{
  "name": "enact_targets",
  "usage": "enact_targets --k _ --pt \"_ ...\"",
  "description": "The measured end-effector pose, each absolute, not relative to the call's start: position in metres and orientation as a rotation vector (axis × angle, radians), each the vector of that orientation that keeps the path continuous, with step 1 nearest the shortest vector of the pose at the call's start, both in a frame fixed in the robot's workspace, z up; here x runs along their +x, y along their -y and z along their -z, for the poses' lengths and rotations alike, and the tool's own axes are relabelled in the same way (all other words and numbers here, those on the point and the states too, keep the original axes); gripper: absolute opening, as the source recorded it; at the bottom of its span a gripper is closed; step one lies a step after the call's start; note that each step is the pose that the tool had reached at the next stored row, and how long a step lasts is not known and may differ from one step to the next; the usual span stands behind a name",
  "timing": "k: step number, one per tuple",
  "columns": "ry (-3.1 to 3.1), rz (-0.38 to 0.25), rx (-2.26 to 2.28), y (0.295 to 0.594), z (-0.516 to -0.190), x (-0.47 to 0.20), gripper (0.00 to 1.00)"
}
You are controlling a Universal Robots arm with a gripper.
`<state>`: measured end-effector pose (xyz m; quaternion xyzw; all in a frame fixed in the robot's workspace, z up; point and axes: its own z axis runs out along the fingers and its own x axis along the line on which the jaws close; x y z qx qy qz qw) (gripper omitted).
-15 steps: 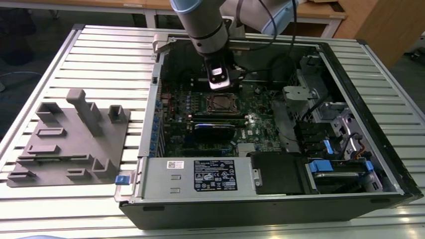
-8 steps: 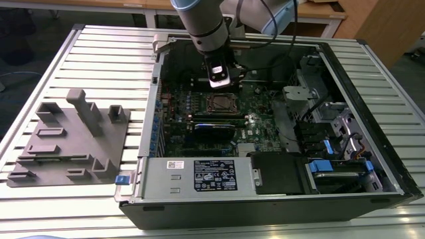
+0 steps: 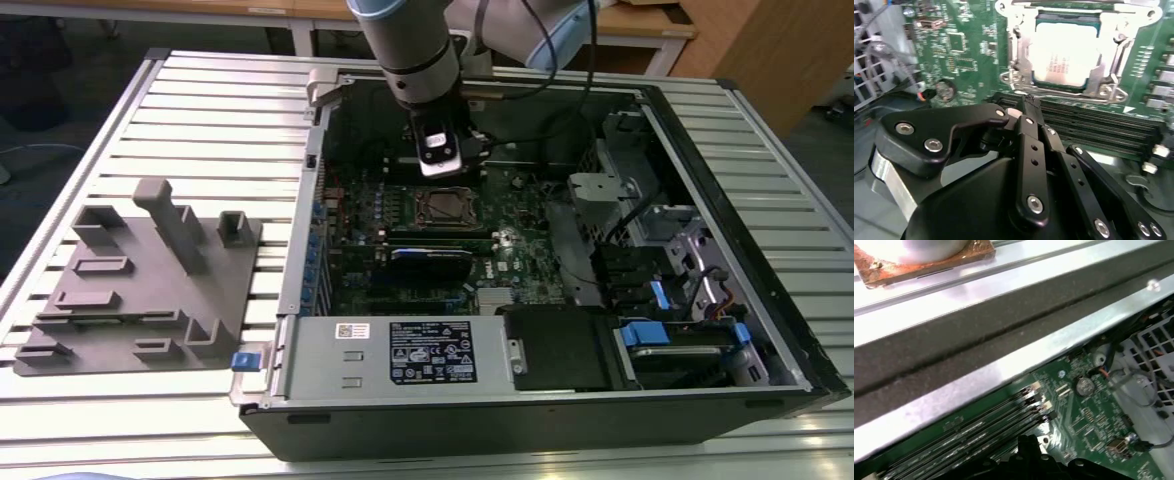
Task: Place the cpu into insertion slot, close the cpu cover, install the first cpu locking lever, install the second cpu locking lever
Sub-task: 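Install the first cpu locking lever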
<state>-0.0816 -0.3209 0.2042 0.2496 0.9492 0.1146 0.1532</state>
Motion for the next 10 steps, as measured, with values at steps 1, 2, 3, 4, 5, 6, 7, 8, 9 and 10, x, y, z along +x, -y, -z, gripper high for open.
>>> enact_targets --k 1,2,3,4,5,6,7,8,9,10 --pt "-2.736 -0.322 0.72 0.321 -0.204 -0.0816 0.11" --pt "-2.748 -0.317 0.725 0.321 -0.2038 -0.0815 0.11" --pt "-2.761 -0.311 0.729 0.3209 -0.2037 -0.0814 0.11" --pt "-2.773 -0.305 0.734 0.3209 -0.2035 -0.0813 0.11" --pt "-2.787 -0.298 0.738 0.3209 -0.2033 -0.0812 0.11" --pt "-2.801 -0.289 0.743 0.3209 -0.2031 -0.0811 0.11" --pt "-2.814 -0.282 0.747 0.3209 -0.203 -0.0811 0.11" --pt "-2.824 -0.276 0.751 0.3209 -0.2028 -0.081 0.11" --pt "-2.834 -0.272 0.754 0.3209 -0.2026 -0.0809 0.11" --pt "-2.847 -0.265 0.759 0.3209 -0.2025 -0.0809 0.11"
